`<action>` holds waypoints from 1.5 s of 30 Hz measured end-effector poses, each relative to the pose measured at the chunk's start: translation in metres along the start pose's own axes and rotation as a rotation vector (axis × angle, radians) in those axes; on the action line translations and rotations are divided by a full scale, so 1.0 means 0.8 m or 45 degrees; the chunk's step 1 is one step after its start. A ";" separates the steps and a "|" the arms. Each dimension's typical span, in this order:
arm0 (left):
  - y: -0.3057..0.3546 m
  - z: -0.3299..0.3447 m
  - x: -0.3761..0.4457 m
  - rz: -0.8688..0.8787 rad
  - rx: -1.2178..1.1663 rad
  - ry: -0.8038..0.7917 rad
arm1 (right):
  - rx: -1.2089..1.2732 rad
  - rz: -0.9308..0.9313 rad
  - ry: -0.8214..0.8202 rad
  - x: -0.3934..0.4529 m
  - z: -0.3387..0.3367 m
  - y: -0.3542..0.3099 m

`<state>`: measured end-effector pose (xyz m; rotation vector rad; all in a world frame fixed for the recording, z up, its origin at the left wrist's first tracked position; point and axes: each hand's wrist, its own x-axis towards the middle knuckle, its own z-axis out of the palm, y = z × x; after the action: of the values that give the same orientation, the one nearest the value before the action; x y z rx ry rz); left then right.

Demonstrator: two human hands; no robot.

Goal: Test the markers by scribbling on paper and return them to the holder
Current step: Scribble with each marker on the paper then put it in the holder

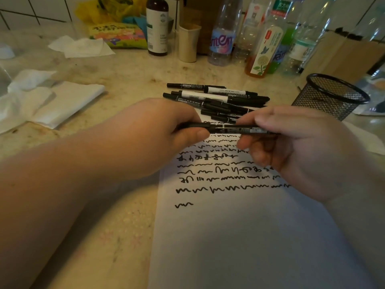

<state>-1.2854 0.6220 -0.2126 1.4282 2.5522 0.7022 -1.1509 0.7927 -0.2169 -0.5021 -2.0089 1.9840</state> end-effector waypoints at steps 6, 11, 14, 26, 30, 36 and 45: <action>0.002 -0.005 -0.005 0.041 0.013 -0.090 | -0.318 0.103 -0.206 -0.006 0.008 0.002; 0.005 -0.001 -0.009 0.052 0.119 -0.193 | -0.405 0.083 -0.261 -0.006 0.007 0.004; 0.006 0.000 -0.011 0.091 0.192 -0.203 | -0.394 0.093 -0.305 -0.005 0.004 0.007; 0.001 -0.010 0.000 0.041 -0.083 -0.002 | 0.165 0.003 -0.281 -0.004 -0.004 -0.009; 0.002 -0.008 -0.006 -0.020 -0.077 -0.049 | 0.369 -0.245 -0.350 -0.007 -0.009 -0.012; 0.000 -0.002 -0.006 0.054 0.010 -0.046 | 0.025 -0.617 0.400 -0.009 -0.016 -0.020; -0.005 0.001 -0.008 0.099 0.018 0.011 | -0.198 -0.837 1.199 0.000 -0.061 -0.033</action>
<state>-1.2846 0.6152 -0.2157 1.5400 2.5249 0.7044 -1.1313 0.8367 -0.1893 -0.5617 -1.4331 0.9254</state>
